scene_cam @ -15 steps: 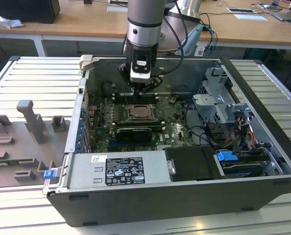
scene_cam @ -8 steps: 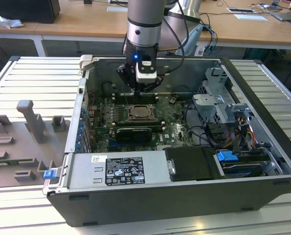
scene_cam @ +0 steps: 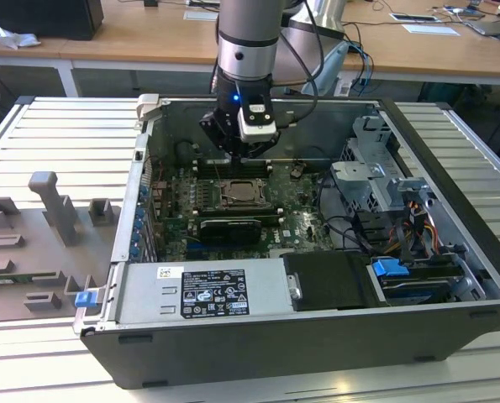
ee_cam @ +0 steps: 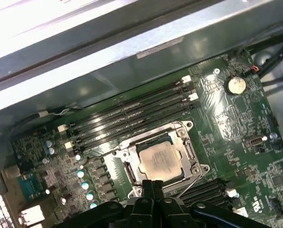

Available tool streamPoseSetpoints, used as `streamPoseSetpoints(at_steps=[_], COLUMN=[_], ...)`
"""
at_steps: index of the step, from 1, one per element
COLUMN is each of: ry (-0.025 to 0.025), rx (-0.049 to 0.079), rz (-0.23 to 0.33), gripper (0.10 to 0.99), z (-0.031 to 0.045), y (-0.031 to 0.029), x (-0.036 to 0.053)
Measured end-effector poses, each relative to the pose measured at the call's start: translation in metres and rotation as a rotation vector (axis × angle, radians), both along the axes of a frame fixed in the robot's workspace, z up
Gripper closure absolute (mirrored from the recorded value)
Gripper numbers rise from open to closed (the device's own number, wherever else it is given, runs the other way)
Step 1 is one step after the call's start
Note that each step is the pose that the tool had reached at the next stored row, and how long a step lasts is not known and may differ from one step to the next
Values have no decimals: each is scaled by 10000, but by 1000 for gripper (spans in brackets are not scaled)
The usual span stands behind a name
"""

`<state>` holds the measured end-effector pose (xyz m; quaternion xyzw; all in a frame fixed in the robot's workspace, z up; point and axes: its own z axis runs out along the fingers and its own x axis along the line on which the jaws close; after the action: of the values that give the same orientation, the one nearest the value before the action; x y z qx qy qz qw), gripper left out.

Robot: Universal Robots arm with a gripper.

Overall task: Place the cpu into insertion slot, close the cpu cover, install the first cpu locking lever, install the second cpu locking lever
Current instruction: 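Install the first cpu locking lever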

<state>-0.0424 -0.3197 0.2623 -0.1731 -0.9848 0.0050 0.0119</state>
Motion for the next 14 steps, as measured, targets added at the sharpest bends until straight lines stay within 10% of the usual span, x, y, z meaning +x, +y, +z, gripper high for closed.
streamPoseSetpoints(at_steps=[14], ry=[-12], rx=[0], rz=[2397], gripper=[980], z=[0], y=[0], x=[0])
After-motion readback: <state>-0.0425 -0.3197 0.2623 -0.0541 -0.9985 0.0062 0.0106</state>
